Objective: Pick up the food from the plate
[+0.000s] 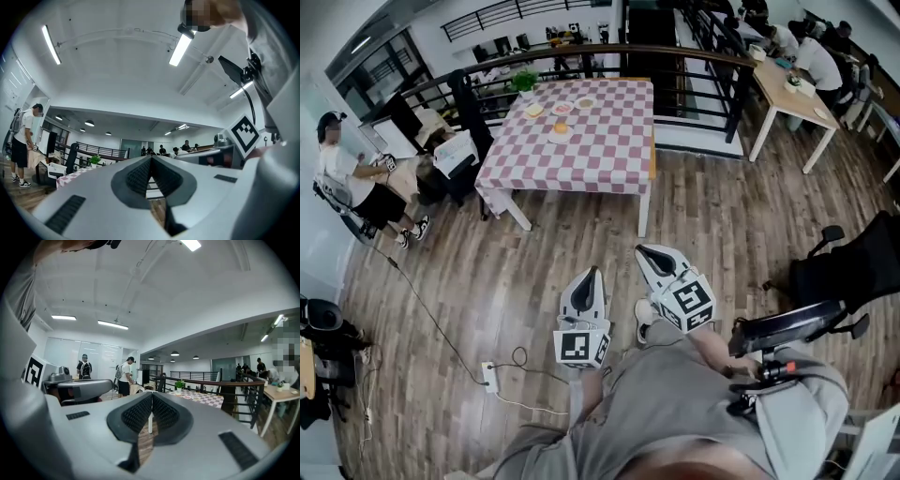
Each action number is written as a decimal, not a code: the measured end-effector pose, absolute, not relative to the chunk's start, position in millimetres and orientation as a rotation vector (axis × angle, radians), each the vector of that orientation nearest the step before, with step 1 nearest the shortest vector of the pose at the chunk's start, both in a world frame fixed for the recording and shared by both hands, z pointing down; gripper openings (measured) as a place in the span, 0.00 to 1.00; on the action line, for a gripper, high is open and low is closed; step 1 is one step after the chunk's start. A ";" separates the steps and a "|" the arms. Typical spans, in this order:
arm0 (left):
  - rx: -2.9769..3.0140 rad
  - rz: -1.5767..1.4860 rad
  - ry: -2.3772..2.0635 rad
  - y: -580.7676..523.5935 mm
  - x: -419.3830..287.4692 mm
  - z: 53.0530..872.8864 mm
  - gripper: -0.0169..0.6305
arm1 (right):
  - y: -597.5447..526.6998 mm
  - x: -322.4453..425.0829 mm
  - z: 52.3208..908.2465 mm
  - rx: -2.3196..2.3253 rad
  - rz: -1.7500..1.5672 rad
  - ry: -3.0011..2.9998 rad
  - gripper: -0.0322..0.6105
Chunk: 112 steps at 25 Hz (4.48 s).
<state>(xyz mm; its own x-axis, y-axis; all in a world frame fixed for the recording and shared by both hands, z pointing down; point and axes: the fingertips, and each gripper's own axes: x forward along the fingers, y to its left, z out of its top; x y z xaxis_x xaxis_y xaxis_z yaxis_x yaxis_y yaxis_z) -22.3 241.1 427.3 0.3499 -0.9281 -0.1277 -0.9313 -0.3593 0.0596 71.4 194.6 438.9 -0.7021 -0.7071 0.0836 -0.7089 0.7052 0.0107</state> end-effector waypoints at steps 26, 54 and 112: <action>-2.438 0.210 1.951 -4.7 -71.9 421.5 0.03 | -70.0 23.8 440.6 1.008 0.001 -2.925 0.07; -2.569 0.205 1.808 -264.9 -150.9 449.3 0.03 | -308.0 -48.9 463.4 1.175 0.044 -2.835 0.07; -2.637 -0.051 1.624 -564.3 -215.0 453.9 0.55 | -522.3 4.3 454.6 1.713 0.085 -2.564 0.07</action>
<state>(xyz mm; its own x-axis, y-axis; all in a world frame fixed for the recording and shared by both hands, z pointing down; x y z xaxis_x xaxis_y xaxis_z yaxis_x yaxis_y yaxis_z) -215.0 -564.3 453.9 0.4498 -0.8931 0.0052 -0.8917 -0.4494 -0.0547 4.3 -522.3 454.6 -0.3818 -0.9209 0.0780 -0.9241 0.3819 -0.0144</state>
